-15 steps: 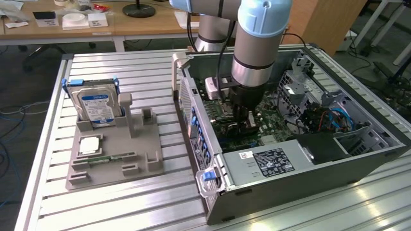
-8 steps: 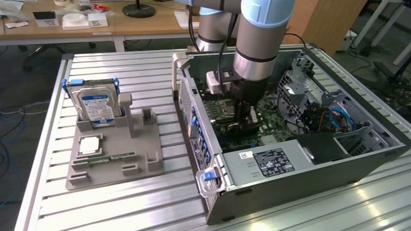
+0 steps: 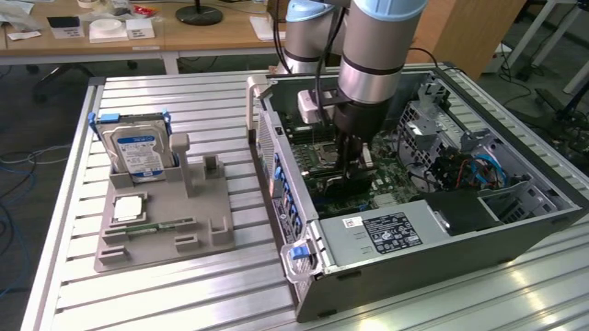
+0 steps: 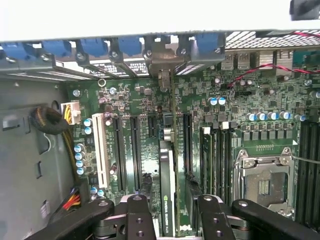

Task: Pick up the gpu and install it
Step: 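Insert the gpu into the slot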

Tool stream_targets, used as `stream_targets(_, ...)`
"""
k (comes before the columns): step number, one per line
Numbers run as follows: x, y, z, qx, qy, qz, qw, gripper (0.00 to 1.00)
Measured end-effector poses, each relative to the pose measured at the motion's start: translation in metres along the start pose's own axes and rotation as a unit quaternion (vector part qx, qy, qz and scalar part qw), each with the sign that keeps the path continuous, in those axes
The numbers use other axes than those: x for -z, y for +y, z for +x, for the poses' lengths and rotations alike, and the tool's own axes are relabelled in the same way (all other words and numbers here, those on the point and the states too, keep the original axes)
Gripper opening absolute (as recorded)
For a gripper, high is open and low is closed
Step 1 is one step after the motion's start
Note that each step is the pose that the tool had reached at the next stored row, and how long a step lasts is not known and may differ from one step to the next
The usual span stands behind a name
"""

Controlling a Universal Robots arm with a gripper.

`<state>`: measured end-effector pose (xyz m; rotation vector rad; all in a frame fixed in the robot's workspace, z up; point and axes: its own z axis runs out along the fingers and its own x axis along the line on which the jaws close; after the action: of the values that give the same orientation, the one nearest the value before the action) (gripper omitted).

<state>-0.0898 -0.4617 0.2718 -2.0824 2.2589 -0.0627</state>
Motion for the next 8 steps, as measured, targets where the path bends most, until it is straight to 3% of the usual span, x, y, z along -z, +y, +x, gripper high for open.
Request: stream_targets(8, 0.0001, -0.0006, 0.0, 0.0, 0.0002, -0.0013, 1.0, 0.4)
